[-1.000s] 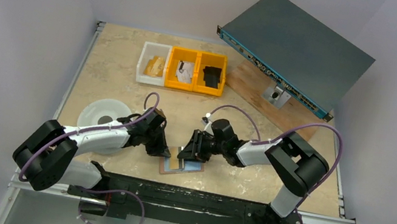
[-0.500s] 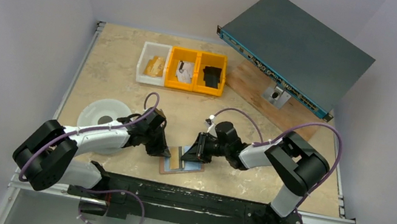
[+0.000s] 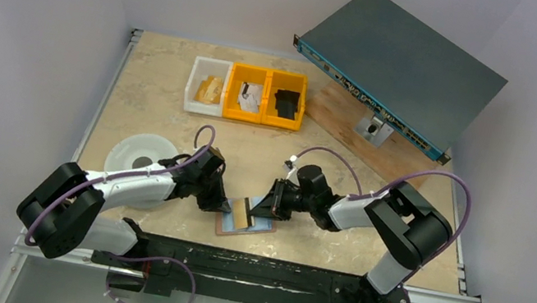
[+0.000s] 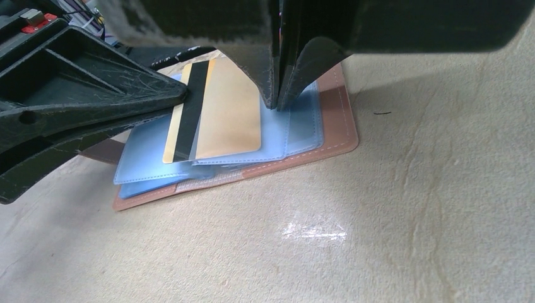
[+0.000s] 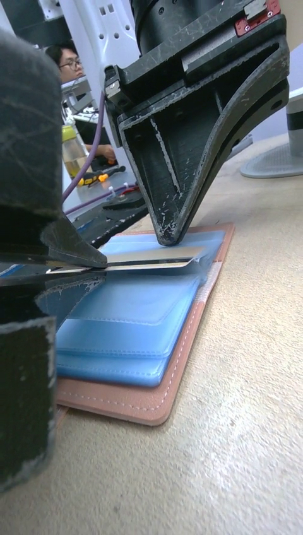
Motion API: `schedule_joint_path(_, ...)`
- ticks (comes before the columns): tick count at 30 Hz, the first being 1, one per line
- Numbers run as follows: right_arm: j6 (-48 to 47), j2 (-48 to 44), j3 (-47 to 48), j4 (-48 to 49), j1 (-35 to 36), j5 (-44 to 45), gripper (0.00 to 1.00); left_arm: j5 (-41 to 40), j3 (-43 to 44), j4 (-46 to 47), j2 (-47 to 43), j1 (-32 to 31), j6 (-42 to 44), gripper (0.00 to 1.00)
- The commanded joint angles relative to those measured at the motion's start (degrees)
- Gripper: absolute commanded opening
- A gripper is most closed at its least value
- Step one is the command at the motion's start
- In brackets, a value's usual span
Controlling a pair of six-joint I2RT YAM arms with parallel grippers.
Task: Take the credit cards out of the card holder
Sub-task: Remove the credit card from the card holder.
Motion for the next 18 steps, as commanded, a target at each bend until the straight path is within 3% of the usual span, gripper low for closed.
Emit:
schedule_joint_path(1,-2.2,-1.8,-0.2,-0.3,-0.7,1.2,0.10,-6.2,-1.8,-6.2,1.0,-0.1,0.7,0.00)
schedule_joint_path(7,-2.2,1.4,1.0,1.9,-0.7,-0.4,0.24,-5.7,-1.5,-5.9,1.6,-0.1,1.0,0.00)
schedule_joint_path(18,-1.4,4.5,2.4,4.6,-0.4,-2.1,0.20,-4.8,-0.8,-5.2,2.9,-0.1,1.4,0.00)
